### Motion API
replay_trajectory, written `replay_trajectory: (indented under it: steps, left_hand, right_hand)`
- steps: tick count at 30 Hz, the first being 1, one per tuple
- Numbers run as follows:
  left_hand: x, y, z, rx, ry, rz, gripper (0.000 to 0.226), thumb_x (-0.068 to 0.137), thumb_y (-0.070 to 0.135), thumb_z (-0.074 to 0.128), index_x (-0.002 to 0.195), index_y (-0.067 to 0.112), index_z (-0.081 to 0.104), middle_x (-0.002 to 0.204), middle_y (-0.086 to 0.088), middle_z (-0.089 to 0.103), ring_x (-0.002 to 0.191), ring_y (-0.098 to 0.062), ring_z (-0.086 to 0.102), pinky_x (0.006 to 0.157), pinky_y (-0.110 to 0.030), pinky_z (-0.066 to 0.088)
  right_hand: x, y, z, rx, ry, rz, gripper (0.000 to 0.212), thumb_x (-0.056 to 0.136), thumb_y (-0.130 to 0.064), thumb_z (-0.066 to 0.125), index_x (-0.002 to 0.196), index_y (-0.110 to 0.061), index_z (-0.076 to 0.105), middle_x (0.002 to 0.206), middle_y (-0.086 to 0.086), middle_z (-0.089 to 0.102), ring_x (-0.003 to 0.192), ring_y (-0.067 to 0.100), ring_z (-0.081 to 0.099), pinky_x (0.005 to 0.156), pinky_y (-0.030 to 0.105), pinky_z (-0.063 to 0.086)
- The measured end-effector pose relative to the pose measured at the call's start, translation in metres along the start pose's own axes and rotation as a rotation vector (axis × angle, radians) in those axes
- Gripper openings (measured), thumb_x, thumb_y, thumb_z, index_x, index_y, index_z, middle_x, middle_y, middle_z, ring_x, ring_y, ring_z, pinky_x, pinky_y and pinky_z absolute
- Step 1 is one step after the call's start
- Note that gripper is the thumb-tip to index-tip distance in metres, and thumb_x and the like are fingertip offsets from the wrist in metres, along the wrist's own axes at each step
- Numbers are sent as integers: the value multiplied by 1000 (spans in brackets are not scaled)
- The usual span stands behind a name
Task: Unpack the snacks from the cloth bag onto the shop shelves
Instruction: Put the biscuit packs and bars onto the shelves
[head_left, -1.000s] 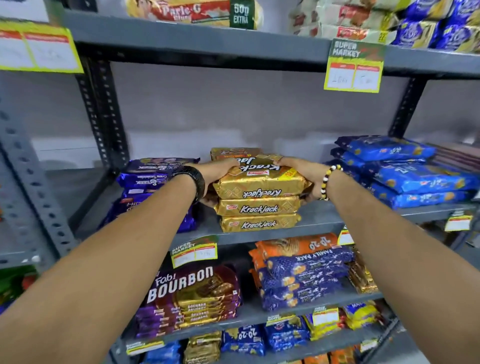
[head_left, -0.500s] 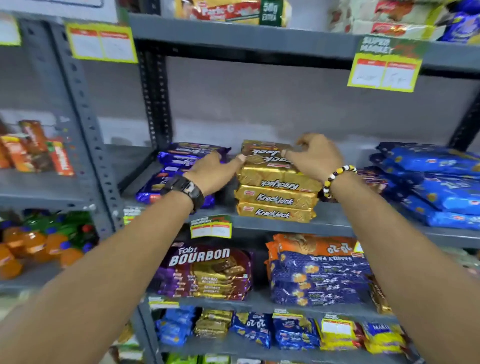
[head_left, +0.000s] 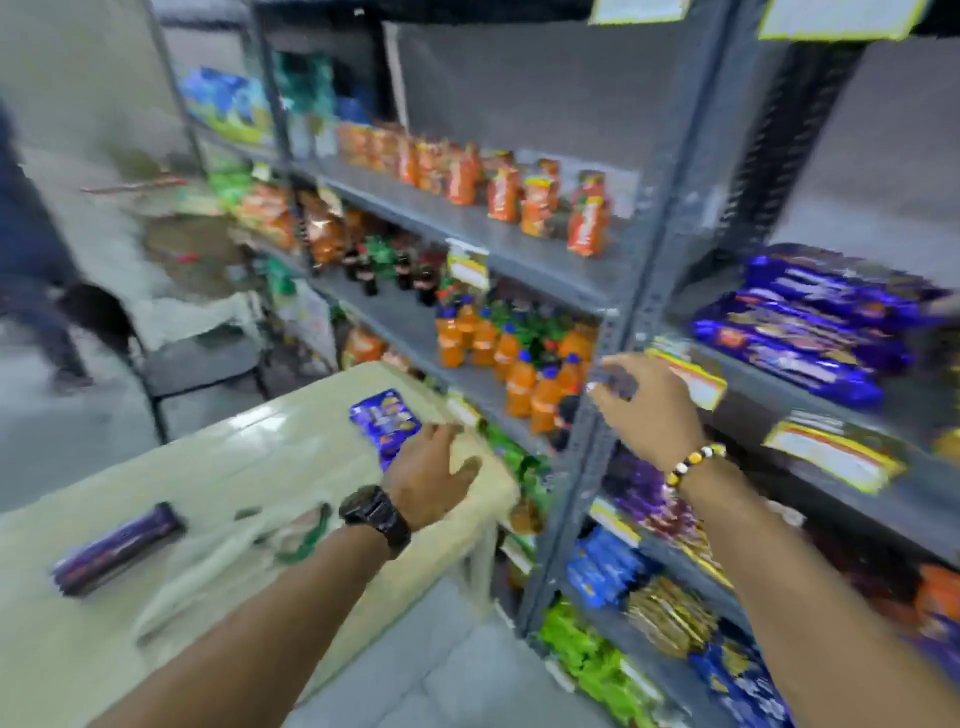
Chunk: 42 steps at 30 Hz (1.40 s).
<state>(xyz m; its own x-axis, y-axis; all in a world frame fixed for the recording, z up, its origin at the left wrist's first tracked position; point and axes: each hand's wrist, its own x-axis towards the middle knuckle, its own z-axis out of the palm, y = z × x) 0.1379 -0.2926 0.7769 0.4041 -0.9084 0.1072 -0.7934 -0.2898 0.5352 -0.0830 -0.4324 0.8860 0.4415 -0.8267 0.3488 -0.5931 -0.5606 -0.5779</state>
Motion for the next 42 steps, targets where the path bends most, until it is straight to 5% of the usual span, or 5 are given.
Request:
replay_trajectory:
  steps: [15,24,28,33,42]
  left_hand:
    - [163,-336,-39,256,-322,-184,80,90,64,49,152,18,27,157,-10,32,139,-35,36,109,-49,40]
    - [331,-416,22,156,-555,-173,99,82,80,43,157,23,12,164,-6,18,148,-30,23,118,-48,28]
    - [374,-435,58,-185,-685,-324,116,66,91,47,156,23,20,157,-7,37,138,-28,43,115,-44,35]
    - [391,-436,89,-454,-745,-387,49,87,55,65,123,23,56,108,4,69,88,-10,66,77,-27,50]
    - [365,-434,92,-691,-658,-468,36,83,34,78,108,11,69,92,-11,78,80,-28,75,75,-39,59]
  right_hand:
    - [33,-38,402,130,-396,490,61,86,-26,68,140,-7,47,144,13,50,133,26,46,108,29,35]
    - [87,-23,543,454,-252,993,96,78,-64,64,149,-9,29,153,13,37,139,27,38,114,39,33]
    - [98,8,591,771,-143,1215,132,40,-91,65,145,-17,33,145,6,48,129,25,50,105,52,44]
    - [109,11,614,937,-22,1301,81,52,-69,76,116,-23,58,111,2,71,97,23,71,74,40,60]
    - [105,25,613,913,56,1263,80,43,-63,87,108,-24,66,105,2,75,90,21,74,83,50,59]
